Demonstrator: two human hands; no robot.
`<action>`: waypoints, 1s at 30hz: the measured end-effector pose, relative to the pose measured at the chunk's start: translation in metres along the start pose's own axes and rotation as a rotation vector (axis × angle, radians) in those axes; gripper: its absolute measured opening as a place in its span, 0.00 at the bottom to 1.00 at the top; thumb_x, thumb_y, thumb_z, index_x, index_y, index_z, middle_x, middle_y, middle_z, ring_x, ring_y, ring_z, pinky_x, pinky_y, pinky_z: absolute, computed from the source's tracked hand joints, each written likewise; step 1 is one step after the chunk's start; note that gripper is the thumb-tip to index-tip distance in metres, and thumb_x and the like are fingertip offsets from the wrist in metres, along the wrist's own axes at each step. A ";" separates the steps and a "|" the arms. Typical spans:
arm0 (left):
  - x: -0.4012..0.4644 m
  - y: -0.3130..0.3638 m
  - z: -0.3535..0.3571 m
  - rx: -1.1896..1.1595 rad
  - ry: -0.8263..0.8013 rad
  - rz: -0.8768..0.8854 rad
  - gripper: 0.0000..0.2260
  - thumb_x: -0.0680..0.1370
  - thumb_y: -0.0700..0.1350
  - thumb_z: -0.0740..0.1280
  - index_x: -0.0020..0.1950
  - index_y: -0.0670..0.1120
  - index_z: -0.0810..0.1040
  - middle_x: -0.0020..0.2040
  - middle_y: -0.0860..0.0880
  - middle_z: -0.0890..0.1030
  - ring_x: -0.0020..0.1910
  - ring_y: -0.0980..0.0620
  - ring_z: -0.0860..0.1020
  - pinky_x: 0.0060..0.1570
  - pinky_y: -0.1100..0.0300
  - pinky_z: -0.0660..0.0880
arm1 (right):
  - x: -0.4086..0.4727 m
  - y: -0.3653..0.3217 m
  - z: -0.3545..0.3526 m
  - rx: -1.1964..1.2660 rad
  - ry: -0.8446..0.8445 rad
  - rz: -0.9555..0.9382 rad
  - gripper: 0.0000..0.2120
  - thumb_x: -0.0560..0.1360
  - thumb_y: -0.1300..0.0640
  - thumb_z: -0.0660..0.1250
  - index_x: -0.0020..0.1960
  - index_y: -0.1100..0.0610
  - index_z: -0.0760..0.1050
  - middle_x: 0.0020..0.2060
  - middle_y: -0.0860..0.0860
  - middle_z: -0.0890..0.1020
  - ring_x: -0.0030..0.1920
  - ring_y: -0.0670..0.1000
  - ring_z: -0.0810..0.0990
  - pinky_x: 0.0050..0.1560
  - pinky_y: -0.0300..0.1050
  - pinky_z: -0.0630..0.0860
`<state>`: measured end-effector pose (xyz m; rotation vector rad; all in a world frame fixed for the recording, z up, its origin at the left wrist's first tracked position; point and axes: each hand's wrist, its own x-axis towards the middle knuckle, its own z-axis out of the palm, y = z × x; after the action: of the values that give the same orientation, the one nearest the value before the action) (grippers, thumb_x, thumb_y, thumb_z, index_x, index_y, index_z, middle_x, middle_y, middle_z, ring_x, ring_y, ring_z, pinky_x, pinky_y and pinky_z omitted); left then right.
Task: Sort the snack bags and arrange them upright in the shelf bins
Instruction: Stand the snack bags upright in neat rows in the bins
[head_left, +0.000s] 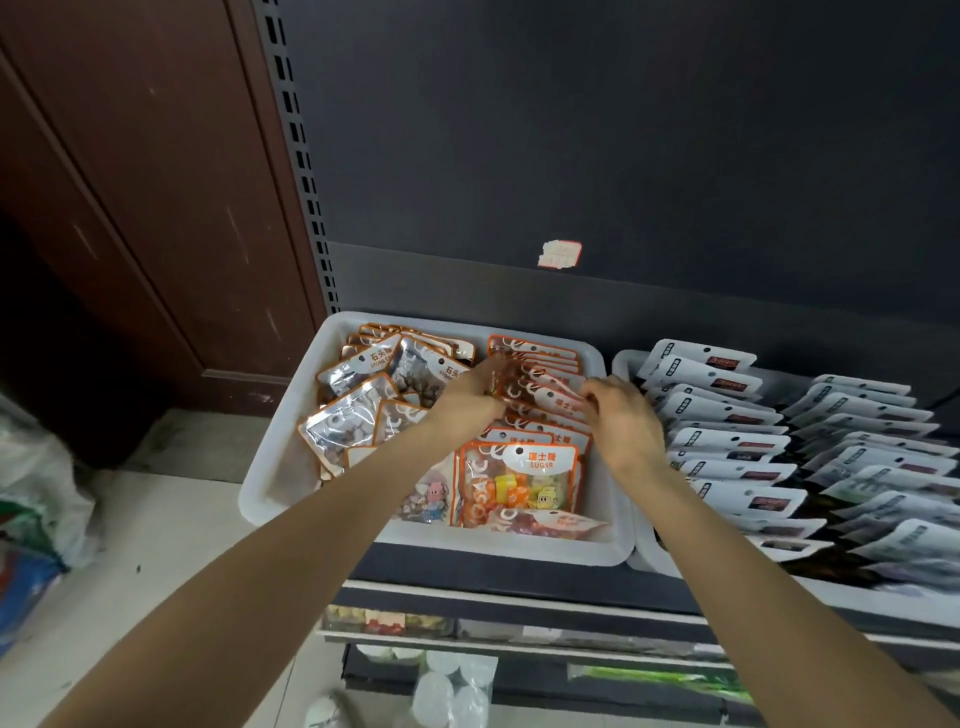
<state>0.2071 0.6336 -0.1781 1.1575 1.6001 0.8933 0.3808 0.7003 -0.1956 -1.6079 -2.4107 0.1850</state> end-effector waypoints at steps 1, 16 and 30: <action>-0.001 0.002 0.001 0.016 0.006 -0.015 0.22 0.78 0.38 0.66 0.71 0.50 0.67 0.64 0.48 0.77 0.60 0.49 0.77 0.57 0.59 0.76 | 0.000 -0.001 -0.001 -0.007 -0.042 -0.002 0.13 0.80 0.59 0.60 0.63 0.56 0.74 0.57 0.55 0.76 0.58 0.56 0.74 0.53 0.50 0.75; -0.008 -0.026 -0.007 0.608 -0.006 0.029 0.14 0.81 0.47 0.58 0.64 0.46 0.74 0.56 0.46 0.80 0.50 0.49 0.80 0.49 0.56 0.78 | -0.001 -0.006 0.003 -0.105 -0.239 -0.082 0.23 0.78 0.51 0.63 0.71 0.54 0.64 0.68 0.53 0.67 0.68 0.54 0.66 0.66 0.49 0.67; -0.017 -0.031 -0.026 0.833 0.081 0.196 0.09 0.79 0.42 0.64 0.55 0.50 0.81 0.54 0.51 0.82 0.49 0.53 0.79 0.54 0.58 0.75 | -0.019 -0.013 -0.008 -0.056 -0.099 -0.081 0.11 0.78 0.55 0.63 0.58 0.50 0.79 0.54 0.49 0.82 0.53 0.53 0.80 0.60 0.51 0.72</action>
<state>0.1760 0.6072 -0.1941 1.8866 2.0224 0.3709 0.3789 0.6775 -0.1872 -1.5558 -2.5720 0.1877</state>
